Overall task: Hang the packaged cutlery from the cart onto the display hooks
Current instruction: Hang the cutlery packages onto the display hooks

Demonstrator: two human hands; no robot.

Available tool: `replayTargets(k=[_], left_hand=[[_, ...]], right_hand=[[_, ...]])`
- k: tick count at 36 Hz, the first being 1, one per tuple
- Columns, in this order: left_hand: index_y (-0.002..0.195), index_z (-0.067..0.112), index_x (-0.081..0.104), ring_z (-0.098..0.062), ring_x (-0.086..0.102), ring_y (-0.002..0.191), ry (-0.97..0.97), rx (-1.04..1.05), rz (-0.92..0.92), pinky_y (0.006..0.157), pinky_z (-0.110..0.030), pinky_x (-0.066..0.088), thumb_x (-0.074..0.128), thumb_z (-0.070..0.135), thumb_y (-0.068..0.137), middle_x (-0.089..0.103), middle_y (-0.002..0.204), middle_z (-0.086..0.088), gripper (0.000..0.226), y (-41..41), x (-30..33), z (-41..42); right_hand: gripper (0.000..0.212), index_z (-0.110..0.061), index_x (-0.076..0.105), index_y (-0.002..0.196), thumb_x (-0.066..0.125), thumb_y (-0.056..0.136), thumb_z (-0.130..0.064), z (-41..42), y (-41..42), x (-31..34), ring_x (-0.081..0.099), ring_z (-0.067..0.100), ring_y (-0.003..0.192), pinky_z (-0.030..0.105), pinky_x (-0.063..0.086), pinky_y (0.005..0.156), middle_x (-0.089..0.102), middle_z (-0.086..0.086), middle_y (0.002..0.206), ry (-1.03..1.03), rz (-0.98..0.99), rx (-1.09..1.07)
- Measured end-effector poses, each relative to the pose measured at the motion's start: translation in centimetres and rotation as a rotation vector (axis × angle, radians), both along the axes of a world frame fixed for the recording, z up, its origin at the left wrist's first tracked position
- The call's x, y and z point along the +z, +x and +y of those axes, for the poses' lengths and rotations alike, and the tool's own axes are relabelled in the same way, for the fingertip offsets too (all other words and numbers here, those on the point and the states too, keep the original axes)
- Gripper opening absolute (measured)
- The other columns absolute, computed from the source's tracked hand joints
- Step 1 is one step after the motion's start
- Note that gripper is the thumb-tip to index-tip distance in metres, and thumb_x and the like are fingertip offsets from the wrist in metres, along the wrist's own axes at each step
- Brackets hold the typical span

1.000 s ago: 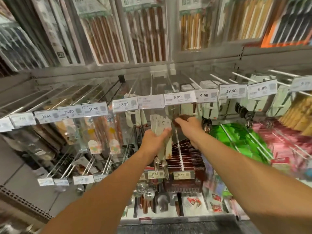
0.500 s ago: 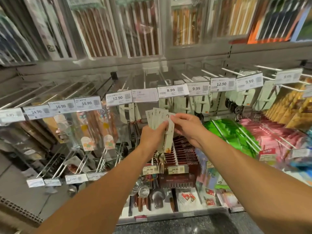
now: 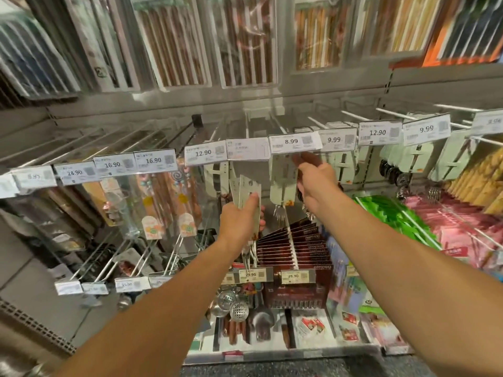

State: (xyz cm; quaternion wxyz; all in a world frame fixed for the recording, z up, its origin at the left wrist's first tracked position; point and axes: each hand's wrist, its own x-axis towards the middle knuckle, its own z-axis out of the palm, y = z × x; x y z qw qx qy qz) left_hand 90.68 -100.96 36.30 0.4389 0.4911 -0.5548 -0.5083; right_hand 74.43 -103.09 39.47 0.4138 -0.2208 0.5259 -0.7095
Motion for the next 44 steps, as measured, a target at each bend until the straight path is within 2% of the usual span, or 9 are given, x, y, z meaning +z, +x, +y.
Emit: replayTargets(k=[5,10,14,22,27,30,33,39,44], left_hand=[[0.077,0.013,0.071,-0.033,0.071,0.069,-0.011,-0.019,-0.072,0.065,-0.042,0.059,0.056,0.041,0.099,0.073,0.076,-0.02,0.038,0.2,0.0,-0.1],[0.07,0.013,0.069,-0.022,0.067,0.054,-0.02,-0.04,-0.096,0.049,-0.026,0.051,0.055,0.039,0.099,0.069,0.061,-0.011,0.042,0.3,0.2,-0.4],[0.063,0.015,0.062,-0.006,0.057,0.042,-0.031,-0.045,-0.076,0.043,-0.015,0.041,0.055,0.033,0.101,0.06,0.048,0.006,0.042,0.1,0.4,-0.5],[0.085,0.006,0.071,-0.03,0.068,0.067,0.004,-0.095,-0.007,0.048,-0.025,0.054,0.058,0.034,0.099,0.072,0.088,-0.027,0.033,-0.1,0.4,-0.4],[0.099,-0.003,0.07,-0.026,0.069,0.065,0.054,-0.103,0.043,0.049,-0.026,0.054,0.063,0.031,0.097,0.072,0.086,-0.027,0.034,-0.4,-0.2,-0.5],[0.105,-0.001,0.069,-0.021,0.071,0.062,0.061,-0.107,0.064,0.05,-0.028,0.054,0.065,0.03,0.096,0.073,0.079,-0.016,0.033,-0.7,-0.4,-0.6],[0.102,0.006,0.071,-0.023,0.073,0.065,0.027,-0.13,0.084,0.065,-0.042,0.062,0.067,0.029,0.094,0.075,0.081,-0.012,0.025,-1.4,-0.3,-0.4],[0.092,0.024,0.072,-0.021,0.074,0.077,-0.036,-0.108,0.036,0.078,-0.041,0.061,0.072,0.035,0.089,0.076,0.081,-0.003,0.012,-2.0,-0.3,-0.4],[0.104,0.026,0.07,-0.011,0.074,0.075,-0.048,-0.103,-0.03,0.064,-0.028,0.06,0.055,0.042,0.099,0.077,0.089,0.0,0.023,-0.8,0.4,-0.9]], right_hand=[[0.03,-0.022,0.06,0.095,0.048,0.087,0.004,-0.3,0.3,0.5,0.052,0.013,0.069,0.025,0.037,0.054,0.068,0.004,0.095,0.043,0.109,-0.039],[0.03,-0.021,0.063,0.108,0.058,0.085,-0.002,-0.9,0.1,0.6,0.065,0.02,0.095,0.04,0.054,0.091,0.071,0.0,0.101,0.082,0.19,-0.045],[0.033,-0.014,0.055,0.119,0.055,0.091,0.001,-1.1,-0.3,0.6,0.057,0.012,0.09,0.026,0.045,0.079,0.064,0.0,0.102,0.091,0.249,-0.089],[0.041,-0.007,0.046,0.134,0.054,0.094,-0.003,-2.2,0.2,1.3,0.053,0.024,0.101,0.032,0.047,0.091,0.054,0.007,0.115,0.143,0.143,-0.083],[0.021,-0.015,0.054,0.104,0.062,0.09,-0.001,-1.2,0.2,-0.4,0.052,0.009,0.078,0.019,0.046,0.072,0.052,-0.005,0.086,0.182,0.285,-0.053],[0.019,-0.009,0.065,0.109,0.063,0.093,-0.02,0.5,0.4,-1.7,0.064,0.015,0.087,0.029,0.052,0.082,0.07,0.003,0.096,0.206,0.383,0.153],[0.032,-0.008,0.068,0.111,0.066,0.092,-0.034,1.8,0.5,-2.1,0.07,0.019,0.094,0.031,0.054,0.088,0.075,0.009,0.105,0.118,0.183,0.422],[0.012,-0.009,0.065,0.104,0.065,0.092,-0.011,2.5,0.5,-1.9,0.067,0.021,0.102,0.034,0.054,0.094,0.071,0.01,0.108,0.088,0.119,0.379],[0.02,-0.003,0.061,0.115,0.056,0.096,-0.005,2.0,-0.4,-0.9,0.071,0.023,0.1,0.032,0.057,0.082,0.074,0.012,0.106,0.087,0.051,0.329]])
